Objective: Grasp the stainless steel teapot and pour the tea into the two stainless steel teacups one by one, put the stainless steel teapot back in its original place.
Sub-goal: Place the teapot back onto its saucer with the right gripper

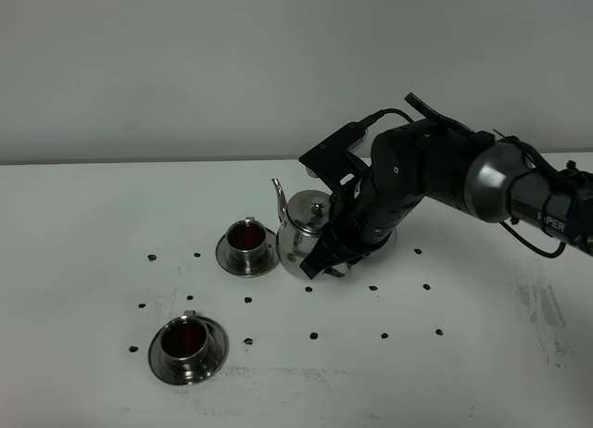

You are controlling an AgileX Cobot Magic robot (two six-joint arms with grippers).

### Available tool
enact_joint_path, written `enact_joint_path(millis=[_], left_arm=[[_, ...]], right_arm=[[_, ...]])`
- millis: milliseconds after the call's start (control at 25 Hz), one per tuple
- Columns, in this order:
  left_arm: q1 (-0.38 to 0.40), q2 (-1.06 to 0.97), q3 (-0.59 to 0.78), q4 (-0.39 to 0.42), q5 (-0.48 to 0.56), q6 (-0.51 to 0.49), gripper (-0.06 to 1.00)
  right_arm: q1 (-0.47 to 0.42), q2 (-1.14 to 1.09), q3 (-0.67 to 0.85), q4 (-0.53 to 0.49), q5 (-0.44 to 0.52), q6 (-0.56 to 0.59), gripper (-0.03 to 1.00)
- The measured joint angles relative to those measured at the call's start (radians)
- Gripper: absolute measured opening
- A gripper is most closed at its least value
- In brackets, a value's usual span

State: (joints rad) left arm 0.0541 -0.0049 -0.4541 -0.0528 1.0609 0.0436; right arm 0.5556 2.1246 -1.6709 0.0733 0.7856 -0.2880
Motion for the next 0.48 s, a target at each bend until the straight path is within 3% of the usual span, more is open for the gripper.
enact_joint_path(millis=[480], left_arm=[[0.000,0.000,0.000,0.000,0.000,0.000,0.24]], right_arm=[[-0.001,0.039,0.000,0.010,0.019,0.001,0.19]])
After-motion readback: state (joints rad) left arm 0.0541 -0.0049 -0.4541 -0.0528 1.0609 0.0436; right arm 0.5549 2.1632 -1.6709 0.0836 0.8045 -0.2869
